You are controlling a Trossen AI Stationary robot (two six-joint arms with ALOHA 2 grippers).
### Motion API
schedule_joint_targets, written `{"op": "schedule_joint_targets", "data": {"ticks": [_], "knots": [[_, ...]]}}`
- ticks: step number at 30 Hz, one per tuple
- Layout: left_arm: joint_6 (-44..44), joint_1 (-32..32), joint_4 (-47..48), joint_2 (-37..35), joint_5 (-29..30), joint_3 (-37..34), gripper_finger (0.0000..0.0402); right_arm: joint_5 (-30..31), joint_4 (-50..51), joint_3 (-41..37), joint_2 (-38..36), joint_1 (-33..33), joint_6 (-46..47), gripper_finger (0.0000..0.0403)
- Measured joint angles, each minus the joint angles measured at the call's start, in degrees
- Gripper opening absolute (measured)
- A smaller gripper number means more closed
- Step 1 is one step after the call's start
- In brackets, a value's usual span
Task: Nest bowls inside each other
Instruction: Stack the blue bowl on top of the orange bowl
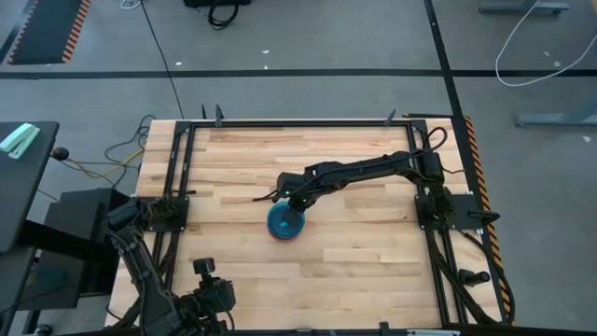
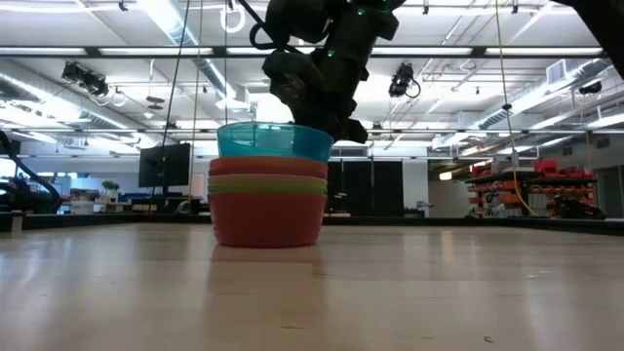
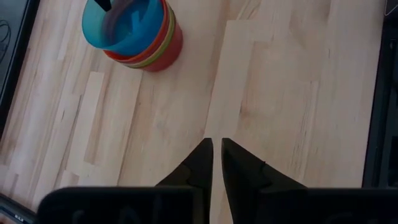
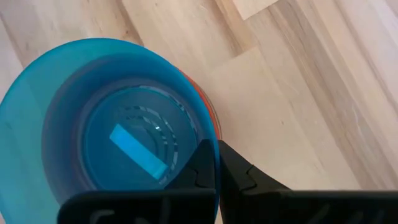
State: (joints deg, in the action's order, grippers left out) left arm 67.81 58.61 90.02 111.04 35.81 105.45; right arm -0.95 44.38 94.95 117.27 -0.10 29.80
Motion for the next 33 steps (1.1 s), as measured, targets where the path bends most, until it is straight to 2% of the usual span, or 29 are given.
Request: {"op": "schedule_joint_targets", "data": {"ticks": [9,18,28,33], "knots": [[0.0,0.0,0.0,0.0,0.01,0.0,0.003,0.22,-3.7,-3.04,-0.13,0.02,0.13,0.0001],[-0.13,0.0,0.0,0.0,0.05,0.0,0.004,0.04,-4.14,-3.01,-0.08,0.02,-0.11,0.0003],[-0.11,0.0,0.0,0.0,0.14,0.0,0.0028,0.22,-4.15,-3.03,-0.06,0.41,-0.17,0.0041],[-0.09,0.0,0.0,0.0,0.17,0.0,0.0032,0.17,-4.34,-2.76,-0.11,1.0,-0.29,0.0046]]}}
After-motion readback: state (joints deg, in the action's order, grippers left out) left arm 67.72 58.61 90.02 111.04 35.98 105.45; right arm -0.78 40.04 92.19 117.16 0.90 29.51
